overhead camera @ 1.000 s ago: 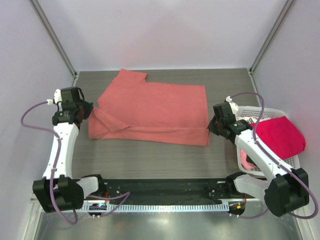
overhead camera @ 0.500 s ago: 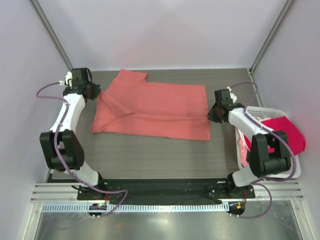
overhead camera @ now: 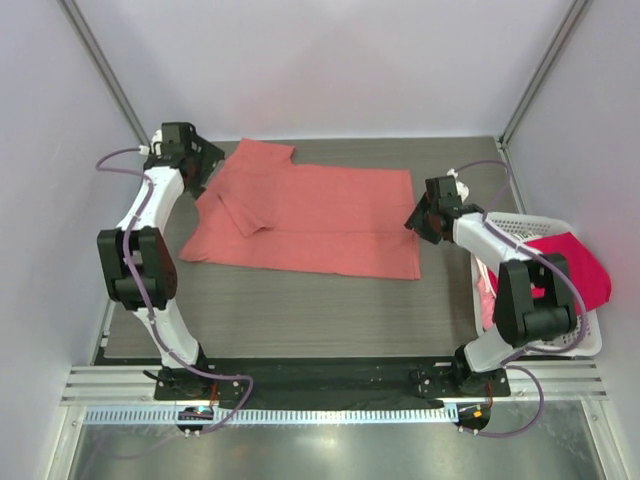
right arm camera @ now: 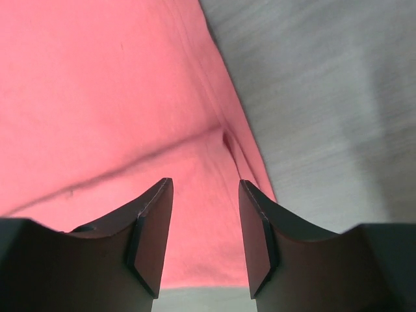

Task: Fold and stack the t-shirts
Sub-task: Fold the tshirt

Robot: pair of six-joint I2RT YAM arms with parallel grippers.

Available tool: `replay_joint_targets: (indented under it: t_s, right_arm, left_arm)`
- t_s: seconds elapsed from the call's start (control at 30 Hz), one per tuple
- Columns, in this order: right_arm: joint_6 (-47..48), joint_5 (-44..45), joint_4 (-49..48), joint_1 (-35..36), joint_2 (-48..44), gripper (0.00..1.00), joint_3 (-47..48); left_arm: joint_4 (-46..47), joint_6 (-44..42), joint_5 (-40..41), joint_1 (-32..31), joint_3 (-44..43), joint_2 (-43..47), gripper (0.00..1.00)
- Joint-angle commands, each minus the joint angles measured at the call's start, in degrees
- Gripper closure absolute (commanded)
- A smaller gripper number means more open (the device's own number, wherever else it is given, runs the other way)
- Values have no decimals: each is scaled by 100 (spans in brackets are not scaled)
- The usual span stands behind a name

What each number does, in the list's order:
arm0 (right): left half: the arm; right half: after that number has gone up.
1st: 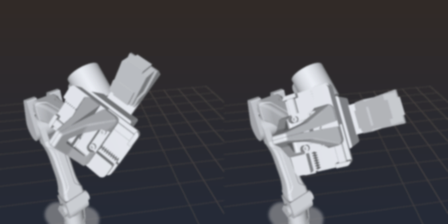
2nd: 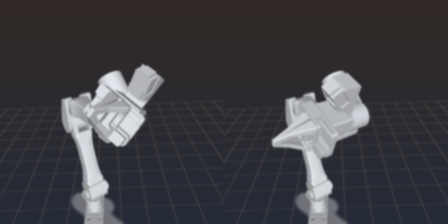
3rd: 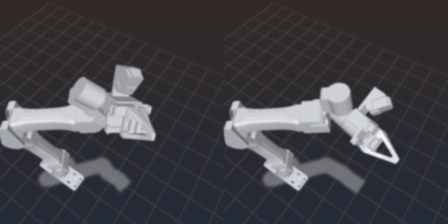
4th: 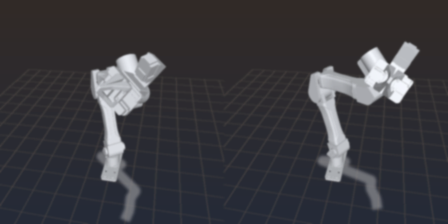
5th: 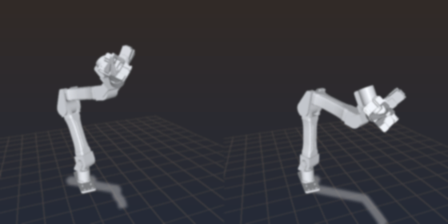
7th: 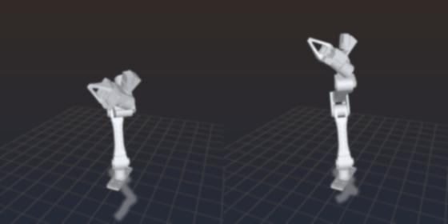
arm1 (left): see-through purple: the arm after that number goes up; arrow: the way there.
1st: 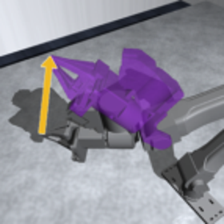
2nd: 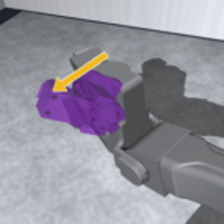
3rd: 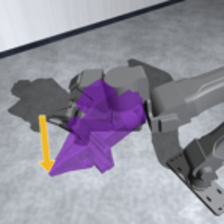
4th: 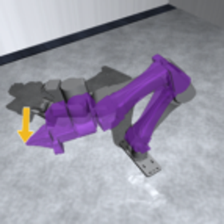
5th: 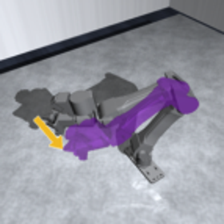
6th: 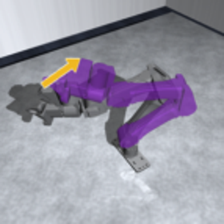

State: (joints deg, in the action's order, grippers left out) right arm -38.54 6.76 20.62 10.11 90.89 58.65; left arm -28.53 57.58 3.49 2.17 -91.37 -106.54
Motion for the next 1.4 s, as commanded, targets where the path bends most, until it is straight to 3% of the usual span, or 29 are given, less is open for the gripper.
replay_joint_targets:
  t_s: [0.0, 0.23, 0.4, 0.57, 0.77, 0.8, 0.87, 0.93, 1.13, 1.3, 1.37]
  right_arm:
    - [-109, 62, -129, 219, -826, 49, -476]
    - [-864, 334, -102, 843, -2004, 49, -2023]
    - [-1409, 632, -93, 1028, -2637, 48, -2726]
    - [-1612, 940, -365, 1037, -2524, 47, -2903]
    - [-1788, 1327, -954, 1037, -1778, 49, -2781]
    - [-1779, 1319, -998, 1037, -1664, 50, -2676]
    - [-1666, 1327, -1051, 1028, -1365, 71, -2579]
    - [-1551, 1476, -991, 1037, -1267, 99, -2403]
    - [-945, 2223, -437, 888, -1249, 99, -1586]
    - [-698, 2277, -761, 861, -1284, 99, -1742]
    - [-689, 2198, -1033, 861, -1363, 99, -1971]
  left_arm:
    - [-494, -151, 398, -59, 162, 765, 1]
    - [-803, 77, 1040, -42, 2086, 2443, 0]
    - [-479, 376, 752, 72, 3563, 3305, 5]
    - [-232, 368, 627, 81, 4224, 3465, 7]
    - [48, 174, 619, 73, 4689, 3491, 8]
    - [154, 174, 583, 81, 4786, 3535, 8]
    - [619, 131, 461, 73, 5172, 3754, 8]
    - [1040, 104, 460, 73, 5566, 3938, 8]
    - [1604, -10, 706, 73, 6078, 4554, 8]
    - [2185, 7, 811, 73, 6491, 4582, 12]
    - [2361, 69, 820, 73, 6518, 4458, 21]
